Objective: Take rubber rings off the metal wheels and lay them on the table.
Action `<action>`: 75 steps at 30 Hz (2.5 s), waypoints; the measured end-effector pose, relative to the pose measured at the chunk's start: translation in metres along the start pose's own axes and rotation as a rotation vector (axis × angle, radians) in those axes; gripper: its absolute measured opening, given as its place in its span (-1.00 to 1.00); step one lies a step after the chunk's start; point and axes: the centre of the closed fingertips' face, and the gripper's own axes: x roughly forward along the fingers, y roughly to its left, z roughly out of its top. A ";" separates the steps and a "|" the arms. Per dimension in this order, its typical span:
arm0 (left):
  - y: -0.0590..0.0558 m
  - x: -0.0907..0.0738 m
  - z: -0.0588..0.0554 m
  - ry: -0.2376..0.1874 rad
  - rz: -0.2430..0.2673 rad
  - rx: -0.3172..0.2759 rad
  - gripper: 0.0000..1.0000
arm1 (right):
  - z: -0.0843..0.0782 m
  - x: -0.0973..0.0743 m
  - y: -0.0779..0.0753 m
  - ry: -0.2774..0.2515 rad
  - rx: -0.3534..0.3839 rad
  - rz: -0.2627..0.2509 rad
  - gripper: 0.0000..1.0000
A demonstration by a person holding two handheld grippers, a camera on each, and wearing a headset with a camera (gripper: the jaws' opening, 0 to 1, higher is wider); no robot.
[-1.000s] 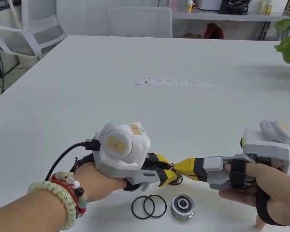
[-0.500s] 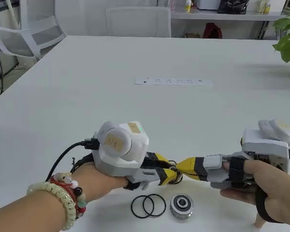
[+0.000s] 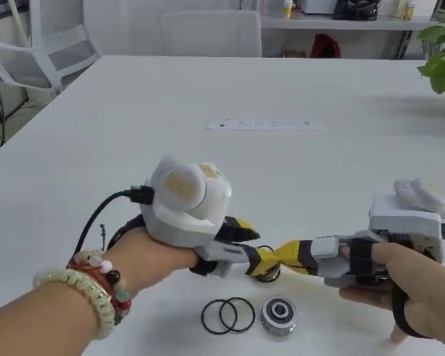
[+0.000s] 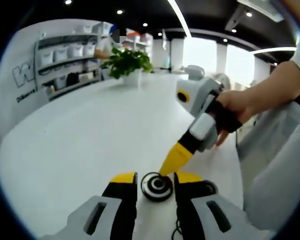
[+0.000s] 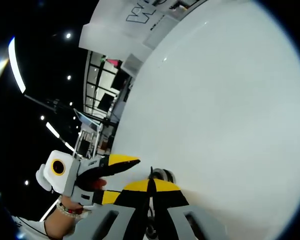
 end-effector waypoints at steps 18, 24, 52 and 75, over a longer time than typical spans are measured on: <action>-0.001 -0.037 0.055 -0.122 0.017 0.100 -0.01 | 0.008 0.001 0.032 -0.012 -0.051 0.091 -1.00; -0.008 -0.045 0.062 -0.147 -0.010 0.062 0.09 | 0.001 0.005 0.043 0.023 -0.102 0.107 -1.00; -0.026 -0.173 -0.001 -0.073 0.168 0.052 0.46 | -0.041 0.018 0.061 0.214 -0.276 0.121 -1.00; -0.031 -0.192 -0.062 -0.037 0.255 -0.111 0.63 | -0.079 0.025 0.054 0.371 -0.403 0.083 -1.00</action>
